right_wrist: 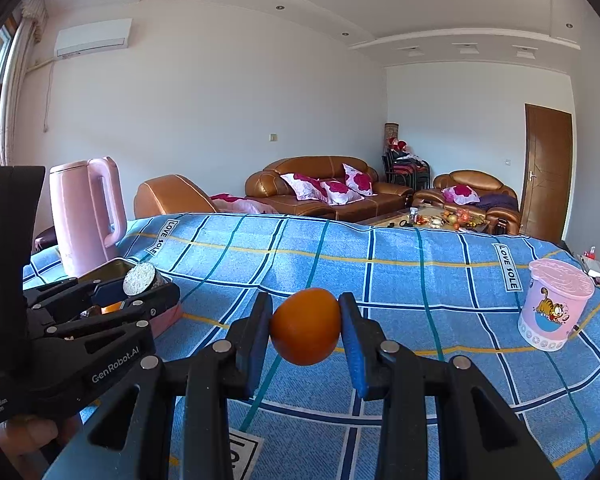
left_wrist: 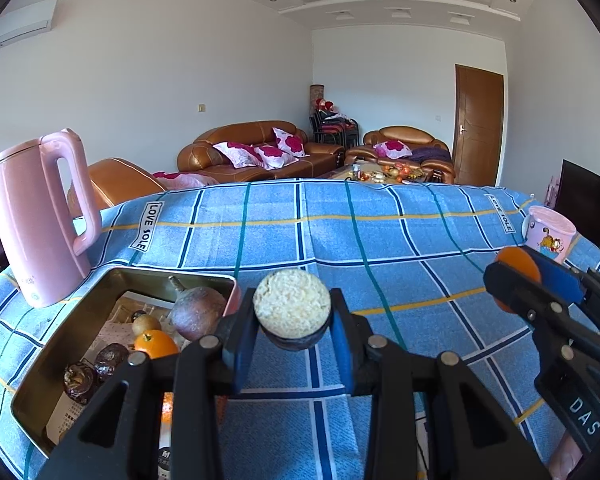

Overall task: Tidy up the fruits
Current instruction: 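Lift the white jar and the orange off the table with both grippers, then carry the white jar and the orange over the tin box with both grippers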

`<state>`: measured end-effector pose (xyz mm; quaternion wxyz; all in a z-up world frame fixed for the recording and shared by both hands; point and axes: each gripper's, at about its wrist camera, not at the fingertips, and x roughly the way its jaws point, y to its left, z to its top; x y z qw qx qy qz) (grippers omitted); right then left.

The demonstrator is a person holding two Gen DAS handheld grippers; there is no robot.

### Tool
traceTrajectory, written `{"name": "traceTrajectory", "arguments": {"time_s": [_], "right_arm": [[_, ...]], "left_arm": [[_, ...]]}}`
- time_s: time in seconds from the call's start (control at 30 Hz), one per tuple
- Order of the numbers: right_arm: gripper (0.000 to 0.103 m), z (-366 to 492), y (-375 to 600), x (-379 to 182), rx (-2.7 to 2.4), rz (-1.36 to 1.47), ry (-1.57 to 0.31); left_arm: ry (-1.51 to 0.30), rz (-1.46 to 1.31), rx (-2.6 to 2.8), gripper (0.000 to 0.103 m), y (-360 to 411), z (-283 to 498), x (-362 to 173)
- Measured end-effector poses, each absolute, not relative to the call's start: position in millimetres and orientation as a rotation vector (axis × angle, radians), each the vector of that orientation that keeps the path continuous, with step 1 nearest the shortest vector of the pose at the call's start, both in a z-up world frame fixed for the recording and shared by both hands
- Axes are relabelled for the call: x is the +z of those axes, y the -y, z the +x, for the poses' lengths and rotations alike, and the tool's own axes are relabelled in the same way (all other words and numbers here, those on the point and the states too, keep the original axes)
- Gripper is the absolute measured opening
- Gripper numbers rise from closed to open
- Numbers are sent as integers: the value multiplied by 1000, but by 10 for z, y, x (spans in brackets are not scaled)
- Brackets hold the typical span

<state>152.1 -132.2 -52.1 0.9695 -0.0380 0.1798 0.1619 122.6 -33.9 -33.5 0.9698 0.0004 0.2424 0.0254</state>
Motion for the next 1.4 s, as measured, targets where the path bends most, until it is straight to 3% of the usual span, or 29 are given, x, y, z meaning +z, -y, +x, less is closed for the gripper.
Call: {"name": "traceTrajectory", "arguments": {"time_s": [1.4], "right_arm": [[36,1201,292,-393,602,-87,-401]], "left_arm": [[-474,-31,221,36,-621,626,-211]]}}
